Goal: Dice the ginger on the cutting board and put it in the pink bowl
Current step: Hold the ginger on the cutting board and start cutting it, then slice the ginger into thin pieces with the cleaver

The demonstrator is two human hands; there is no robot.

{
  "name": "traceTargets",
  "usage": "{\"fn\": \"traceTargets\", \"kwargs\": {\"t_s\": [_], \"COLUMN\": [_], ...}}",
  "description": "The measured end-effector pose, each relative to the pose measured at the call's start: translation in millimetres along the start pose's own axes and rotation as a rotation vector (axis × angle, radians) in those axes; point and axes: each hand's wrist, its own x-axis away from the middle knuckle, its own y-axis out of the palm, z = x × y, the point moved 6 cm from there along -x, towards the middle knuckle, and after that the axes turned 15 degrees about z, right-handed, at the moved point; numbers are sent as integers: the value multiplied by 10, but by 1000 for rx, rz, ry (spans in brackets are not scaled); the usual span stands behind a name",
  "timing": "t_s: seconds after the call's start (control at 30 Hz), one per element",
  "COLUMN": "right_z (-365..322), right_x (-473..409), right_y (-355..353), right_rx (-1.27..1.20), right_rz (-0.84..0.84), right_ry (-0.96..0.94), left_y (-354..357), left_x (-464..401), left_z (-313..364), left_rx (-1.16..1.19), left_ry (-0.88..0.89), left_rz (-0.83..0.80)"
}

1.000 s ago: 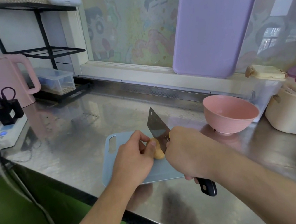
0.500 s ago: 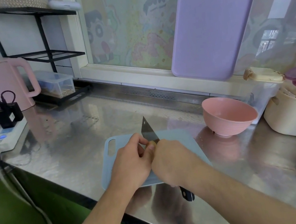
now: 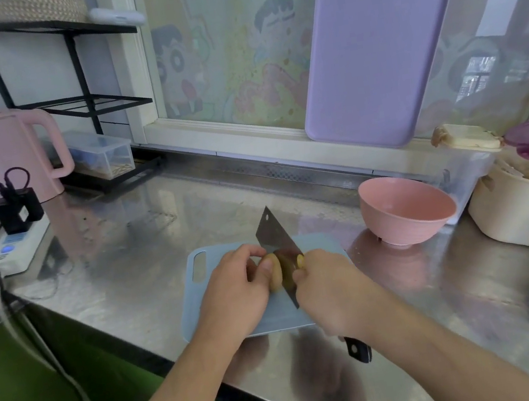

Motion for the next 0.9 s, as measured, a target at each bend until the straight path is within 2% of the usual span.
{"fn": "traceTargets", "kwargs": {"t_s": [0.23,0.4,0.63,0.9], "right_z": [208,408,620,797], "right_x": [-49,-97,-132,-171], "right_y": [-283,-378,-245,-186], "right_rx": [-56,-86,-54,-89], "right_rz": [57,74,61,64], "right_ry": [88,173,220,258], "left_y": [20,50,-7,-147], "left_x": [37,111,41,-135], "left_z": [50,111,33,-5], "left_rx": [-29,-161,-101,-399], "left_ry": [26,124,47,179], "left_rz": [-33,-97,-82,-217]}}
